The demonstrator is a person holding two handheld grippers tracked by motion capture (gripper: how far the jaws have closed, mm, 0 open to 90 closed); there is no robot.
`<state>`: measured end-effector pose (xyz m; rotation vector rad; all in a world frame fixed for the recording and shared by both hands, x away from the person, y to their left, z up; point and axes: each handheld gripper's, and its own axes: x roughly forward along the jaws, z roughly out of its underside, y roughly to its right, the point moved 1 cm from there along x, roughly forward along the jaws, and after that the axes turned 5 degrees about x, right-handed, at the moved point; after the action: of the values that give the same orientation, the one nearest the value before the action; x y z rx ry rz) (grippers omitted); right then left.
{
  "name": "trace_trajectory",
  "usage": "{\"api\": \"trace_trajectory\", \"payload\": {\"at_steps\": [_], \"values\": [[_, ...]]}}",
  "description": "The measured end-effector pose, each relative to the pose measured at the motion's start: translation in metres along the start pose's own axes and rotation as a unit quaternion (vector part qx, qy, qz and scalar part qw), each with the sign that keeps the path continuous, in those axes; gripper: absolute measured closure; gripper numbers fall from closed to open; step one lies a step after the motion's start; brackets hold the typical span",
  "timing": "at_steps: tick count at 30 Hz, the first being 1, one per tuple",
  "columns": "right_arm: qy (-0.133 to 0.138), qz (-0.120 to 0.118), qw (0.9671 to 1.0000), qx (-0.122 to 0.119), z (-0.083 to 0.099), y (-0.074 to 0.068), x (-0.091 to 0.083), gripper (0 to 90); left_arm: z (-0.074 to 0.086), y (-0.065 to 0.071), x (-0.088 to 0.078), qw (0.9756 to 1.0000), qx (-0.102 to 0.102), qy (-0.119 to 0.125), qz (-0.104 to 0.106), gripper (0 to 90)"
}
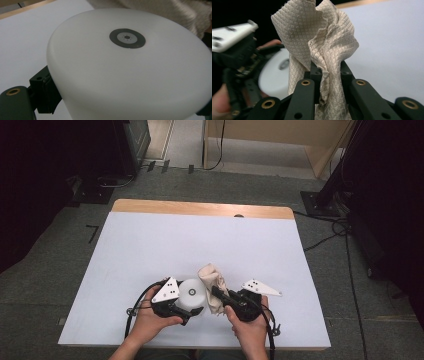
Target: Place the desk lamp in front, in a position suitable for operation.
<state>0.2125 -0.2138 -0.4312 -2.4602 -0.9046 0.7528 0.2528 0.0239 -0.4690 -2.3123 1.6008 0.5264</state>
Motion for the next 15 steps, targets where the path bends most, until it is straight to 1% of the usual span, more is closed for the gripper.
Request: {"api": "trace_trajectory", "payload": {"at_steps": [1,3,5,6,8,10,11,12,14,15], "values": [[0.003,-0.006,1.0000,-0.002,-0.001,-0.003,-0.001,79.8,0.000,0.000,0.000,1.0000,0.000,0.000,0.000,7.8],[0.001,-0.010,0.9999,-0.007,-0.001,-0.008,-0.001,79.8,0.000,0.000,0.000,1.0000,-0.001,0.001,0.000,7.8],[-0.002,-0.010,0.9999,-0.005,0.000,-0.008,0.000,79.8,0.000,0.000,0.000,1.0000,-0.001,0.002,-0.001,7.8],[-0.010,-0.007,0.9999,-0.001,0.004,-0.006,0.004,79.7,0.001,0.000,0.000,1.0000,-0.003,0.003,-0.001,7.8],[-0.014,-0.001,0.9999,0.005,0.008,-0.001,0.008,79.7,0.001,0.001,0.000,1.0000,-0.004,0.005,-0.002,7.8],[-0.025,0.003,0.9996,0.014,0.012,0.003,0.012,79.8,0.001,0.000,0.000,1.0000,-0.004,0.005,-0.002,7.7],[-0.025,0.003,0.9996,0.014,0.012,0.003,0.012,79.8,0.001,0.000,0.000,1.0000,-0.004,0.005,-0.002,7.8],[-0.043,0.013,0.9988,0.019,0.018,0.008,0.018,79.7,0.001,0.000,0.000,1.0000,-0.004,0.005,-0.002,7.8],[-0.056,0.017,0.9980,0.022,0.023,0.014,0.023,79.7,0.001,0.000,0.000,1.0000,-0.005,0.005,-0.002,7.7],[-0.056,0.017,0.9980,0.022,0.023,0.014,0.023,79.7,0.001,0.000,0.000,1.0000,-0.005,0.005,-0.002,7.7]]}}
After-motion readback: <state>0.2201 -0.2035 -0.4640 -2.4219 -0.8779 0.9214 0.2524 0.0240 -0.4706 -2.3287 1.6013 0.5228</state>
